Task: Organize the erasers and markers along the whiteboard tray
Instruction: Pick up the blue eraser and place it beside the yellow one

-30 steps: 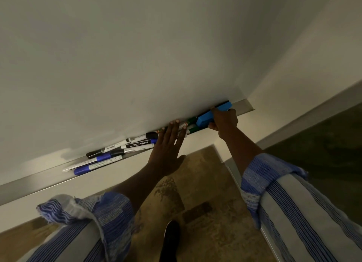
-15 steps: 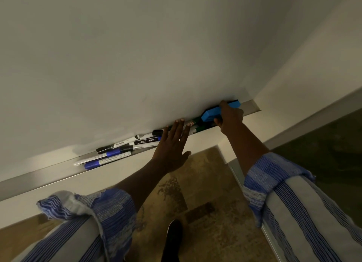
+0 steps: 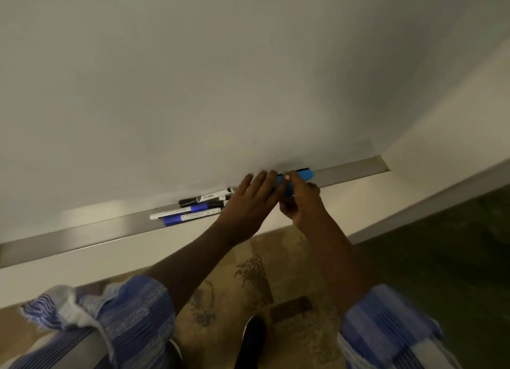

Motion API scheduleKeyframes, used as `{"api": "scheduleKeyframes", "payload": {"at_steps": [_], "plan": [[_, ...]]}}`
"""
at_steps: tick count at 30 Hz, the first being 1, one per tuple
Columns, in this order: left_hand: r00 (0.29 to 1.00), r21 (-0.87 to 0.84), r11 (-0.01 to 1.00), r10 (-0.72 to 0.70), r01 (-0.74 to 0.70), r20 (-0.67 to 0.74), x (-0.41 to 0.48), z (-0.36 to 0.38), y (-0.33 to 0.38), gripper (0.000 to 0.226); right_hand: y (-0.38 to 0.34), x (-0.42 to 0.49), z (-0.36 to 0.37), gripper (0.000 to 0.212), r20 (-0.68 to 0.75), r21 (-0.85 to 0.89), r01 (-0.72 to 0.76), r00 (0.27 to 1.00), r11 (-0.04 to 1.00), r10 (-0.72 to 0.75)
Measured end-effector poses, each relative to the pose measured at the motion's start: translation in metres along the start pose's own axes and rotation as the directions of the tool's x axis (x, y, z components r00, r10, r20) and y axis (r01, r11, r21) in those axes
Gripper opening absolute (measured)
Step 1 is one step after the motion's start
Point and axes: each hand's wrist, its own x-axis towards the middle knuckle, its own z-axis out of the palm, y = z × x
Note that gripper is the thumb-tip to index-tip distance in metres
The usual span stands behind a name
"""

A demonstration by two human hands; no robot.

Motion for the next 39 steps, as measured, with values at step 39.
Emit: {"api": "scheduleKeyframes", "payload": {"at_steps": [39], "plan": [[0.711,-0.141,0.698,-0.692,0.703,0.12,-0.379,-0.097,-0.243,0.061,0.298,-0.133,0.28,0.036,0.628,-0.737,0.645,0.764,0.204,-0.147]]}}
